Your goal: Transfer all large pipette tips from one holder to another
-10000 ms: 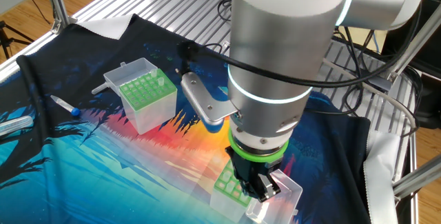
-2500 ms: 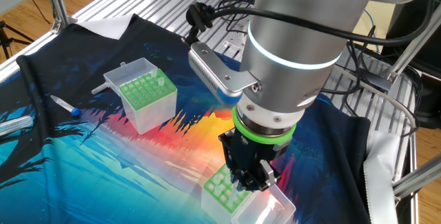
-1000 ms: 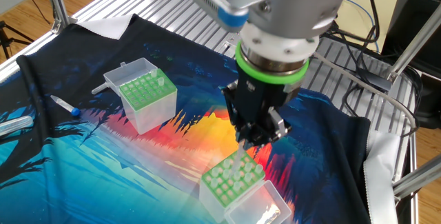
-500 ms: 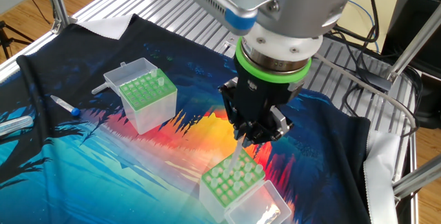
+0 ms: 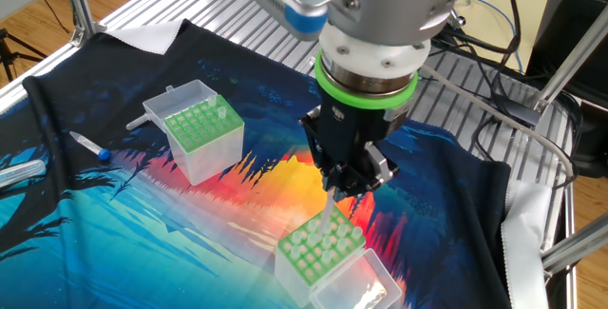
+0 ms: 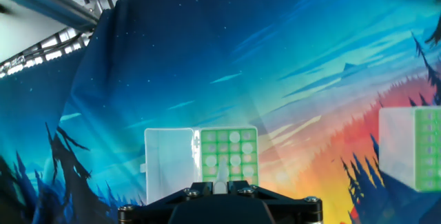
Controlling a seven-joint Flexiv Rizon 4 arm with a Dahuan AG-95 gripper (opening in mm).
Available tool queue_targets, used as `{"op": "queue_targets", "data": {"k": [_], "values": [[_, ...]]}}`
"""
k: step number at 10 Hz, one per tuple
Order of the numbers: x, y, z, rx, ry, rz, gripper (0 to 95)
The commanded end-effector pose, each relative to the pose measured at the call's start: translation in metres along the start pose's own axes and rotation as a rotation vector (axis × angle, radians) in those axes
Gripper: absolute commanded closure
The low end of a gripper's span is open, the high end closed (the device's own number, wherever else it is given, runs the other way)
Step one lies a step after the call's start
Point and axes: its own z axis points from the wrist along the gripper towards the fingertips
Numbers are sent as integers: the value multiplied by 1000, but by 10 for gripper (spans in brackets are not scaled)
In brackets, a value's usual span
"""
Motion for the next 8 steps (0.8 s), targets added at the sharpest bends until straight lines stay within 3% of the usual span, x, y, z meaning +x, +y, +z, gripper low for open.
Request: {"op": "queue_targets", "data": {"k": [1,3,5,8], "values": [[-1,0,0,15,-20,61,950],[-1,0,0,14,-22,75,950],[-1,0,0,26,-41,72,950],[-1,0,0,16,-15,34,950]]}}
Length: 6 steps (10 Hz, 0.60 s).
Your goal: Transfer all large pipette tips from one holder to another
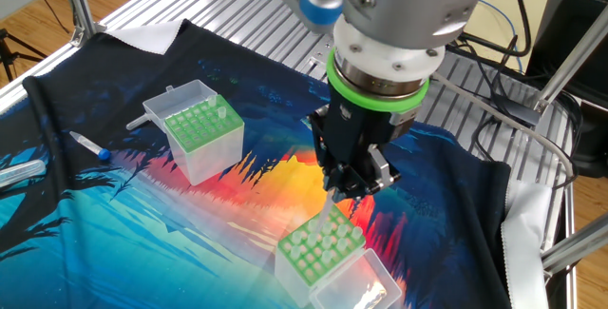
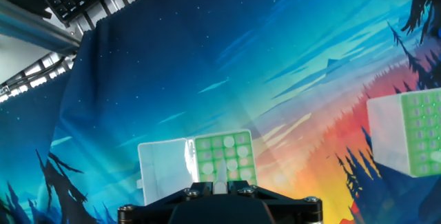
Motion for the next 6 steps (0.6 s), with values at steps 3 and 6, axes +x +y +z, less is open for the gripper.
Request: {"op": "queue_targets", "data": {"k": [3,6], "values": [[-2,2,-1,-61,48,-30,950],[-2,2,-1,-68,43,-78,950]]}}
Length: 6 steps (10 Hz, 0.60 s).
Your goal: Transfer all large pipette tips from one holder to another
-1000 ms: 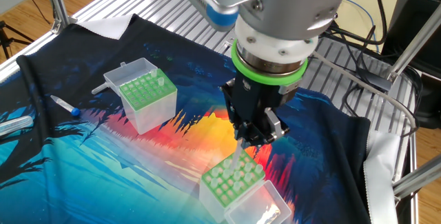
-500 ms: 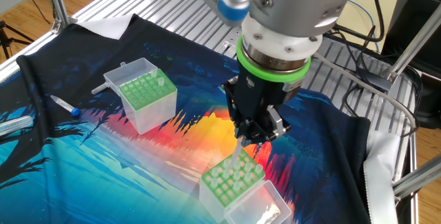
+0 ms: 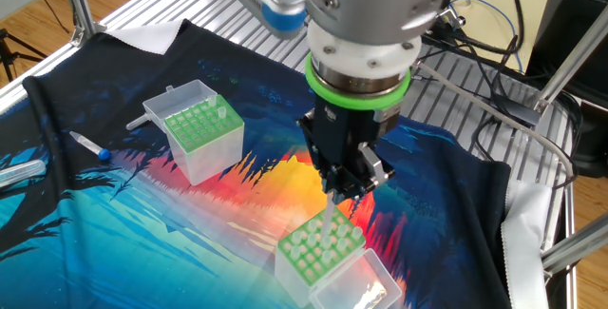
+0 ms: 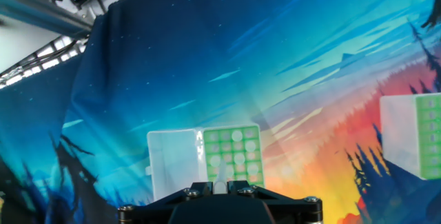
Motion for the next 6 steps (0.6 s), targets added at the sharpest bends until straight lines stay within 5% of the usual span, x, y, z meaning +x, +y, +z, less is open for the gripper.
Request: {"op": "queue_targets", "data": {"k": [1,6], "values": [[-1,1,-1,14,1,-28,950],[-2,9,6,24,-13,-4,950]]}}
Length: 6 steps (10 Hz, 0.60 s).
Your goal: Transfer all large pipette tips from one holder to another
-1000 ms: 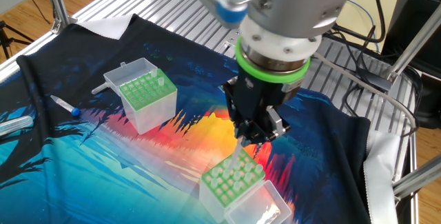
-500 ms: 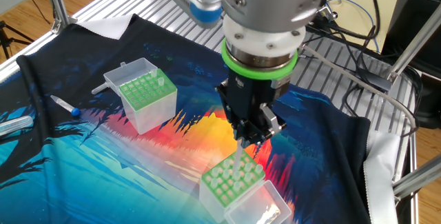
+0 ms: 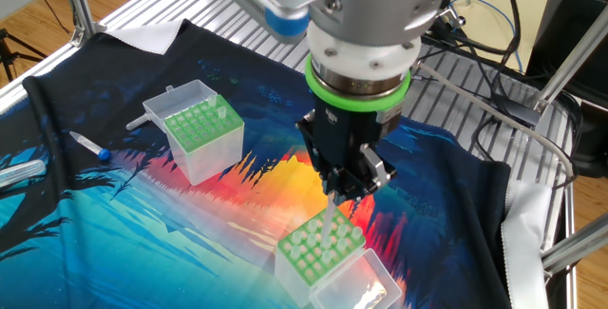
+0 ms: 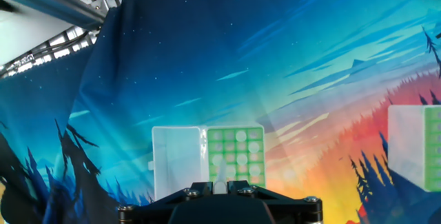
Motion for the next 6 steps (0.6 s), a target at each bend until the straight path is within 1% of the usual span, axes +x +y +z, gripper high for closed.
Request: {"op": "queue_targets", "data": {"k": [1,3,6], "values": [[2,3,6,0,-11,17,950],[2,3,6,3,-20,32,950],[2,3,6,-3,-25,75,950]]}}
